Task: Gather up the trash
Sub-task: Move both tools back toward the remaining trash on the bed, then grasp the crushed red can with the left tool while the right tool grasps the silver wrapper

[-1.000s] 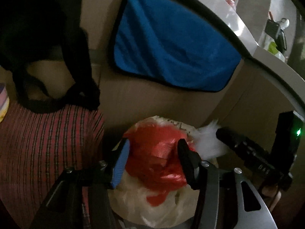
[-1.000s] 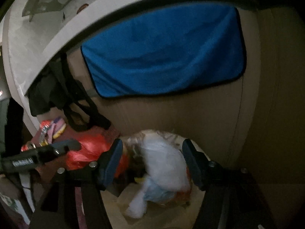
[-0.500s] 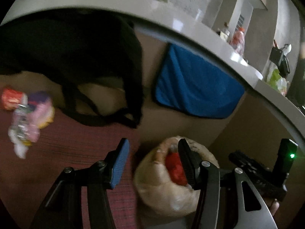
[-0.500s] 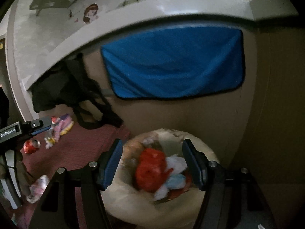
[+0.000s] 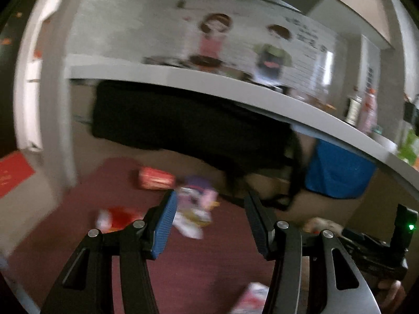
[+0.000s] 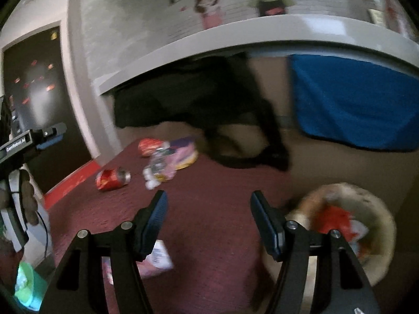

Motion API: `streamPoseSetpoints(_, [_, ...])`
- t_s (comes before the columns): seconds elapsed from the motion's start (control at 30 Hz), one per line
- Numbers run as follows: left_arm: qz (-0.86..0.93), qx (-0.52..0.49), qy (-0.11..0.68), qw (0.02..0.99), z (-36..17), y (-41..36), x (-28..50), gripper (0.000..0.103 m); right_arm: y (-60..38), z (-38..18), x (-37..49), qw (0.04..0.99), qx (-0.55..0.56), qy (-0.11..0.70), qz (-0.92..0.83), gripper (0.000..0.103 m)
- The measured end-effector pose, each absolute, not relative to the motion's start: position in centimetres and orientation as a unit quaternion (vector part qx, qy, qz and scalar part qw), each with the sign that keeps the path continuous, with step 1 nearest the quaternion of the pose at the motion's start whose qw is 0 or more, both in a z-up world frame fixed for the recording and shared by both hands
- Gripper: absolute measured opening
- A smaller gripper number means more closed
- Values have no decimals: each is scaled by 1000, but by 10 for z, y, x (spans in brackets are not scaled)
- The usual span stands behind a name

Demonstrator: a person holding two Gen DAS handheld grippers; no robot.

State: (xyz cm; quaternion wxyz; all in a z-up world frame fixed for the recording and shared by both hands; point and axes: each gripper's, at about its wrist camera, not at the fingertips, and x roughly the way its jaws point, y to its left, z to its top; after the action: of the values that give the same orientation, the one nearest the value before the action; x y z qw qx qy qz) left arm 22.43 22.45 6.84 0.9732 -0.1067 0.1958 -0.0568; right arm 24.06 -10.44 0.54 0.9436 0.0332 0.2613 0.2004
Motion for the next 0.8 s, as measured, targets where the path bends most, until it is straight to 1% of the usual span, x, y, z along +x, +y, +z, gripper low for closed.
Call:
streamPoseSetpoints(0.13, [-18, -114, 203, 972, 59, 277, 221, 54, -64, -3, 248, 933, 21, 275, 231, 63])
streamPoseSetpoints(0.2, [-14, -125, 218, 968, 46, 300, 230, 55, -46, -9, 251, 928, 14, 280, 245, 63])
streamPoseSetpoints(0.4, [0, -172, 265, 949, -15, 348, 275, 56, -9, -25, 264, 917, -15, 302, 260, 63])
streamPoseSetpoints(0.5, [22, -188, 292, 938, -45, 358, 302, 56, 0, -31, 272, 914, -27, 309, 261, 63])
streamPoseSetpoints(0.57, [36, -180, 309, 933, -63, 359, 321, 56, 5, -35, 279, 912, -27, 315, 261, 63])
streamPoseSetpoints(0.7, [55, -147, 353, 922, -91, 354, 353, 56, 13, -45, 291, 905, -28, 333, 264, 63])
streamPoseSetpoints(0.8, [52, -162, 370, 914, -103, 357, 363, 56, 19, -50, 299, 901, -38, 343, 263, 63])
